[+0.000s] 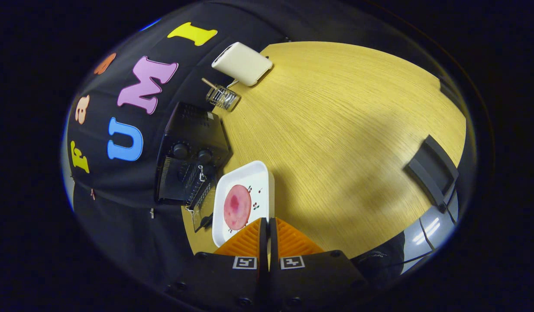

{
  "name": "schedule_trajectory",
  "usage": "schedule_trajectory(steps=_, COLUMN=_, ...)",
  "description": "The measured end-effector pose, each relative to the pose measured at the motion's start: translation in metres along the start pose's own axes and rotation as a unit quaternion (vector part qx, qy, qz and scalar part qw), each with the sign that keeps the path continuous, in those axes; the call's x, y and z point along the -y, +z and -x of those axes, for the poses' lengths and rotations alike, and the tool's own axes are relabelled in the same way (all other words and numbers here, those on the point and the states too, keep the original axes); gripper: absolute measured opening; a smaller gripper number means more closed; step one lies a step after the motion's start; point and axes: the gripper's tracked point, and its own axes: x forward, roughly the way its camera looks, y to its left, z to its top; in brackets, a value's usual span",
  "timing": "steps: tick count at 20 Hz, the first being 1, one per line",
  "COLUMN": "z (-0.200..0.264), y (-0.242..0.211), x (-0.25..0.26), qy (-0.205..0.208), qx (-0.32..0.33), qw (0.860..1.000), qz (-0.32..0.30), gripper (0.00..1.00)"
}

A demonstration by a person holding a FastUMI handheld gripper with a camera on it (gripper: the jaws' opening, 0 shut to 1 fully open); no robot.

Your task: Open the toaster oven, put the food inside, and close the toaster oven door.

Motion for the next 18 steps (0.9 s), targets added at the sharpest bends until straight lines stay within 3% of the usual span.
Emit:
schedule_trajectory(steps=7, z=0.004, y=-0.02, x=-0.051, qy=0.036, qx=0.022, qw=0.999, qz=-0.029, gripper=0.05)
schedule_trajectory(steps=18, z=-0.074, y=-0.062, x=-0.165, qy=0.086, qx=0.003, qw=0.996, qz=-0.007, gripper=0.05)
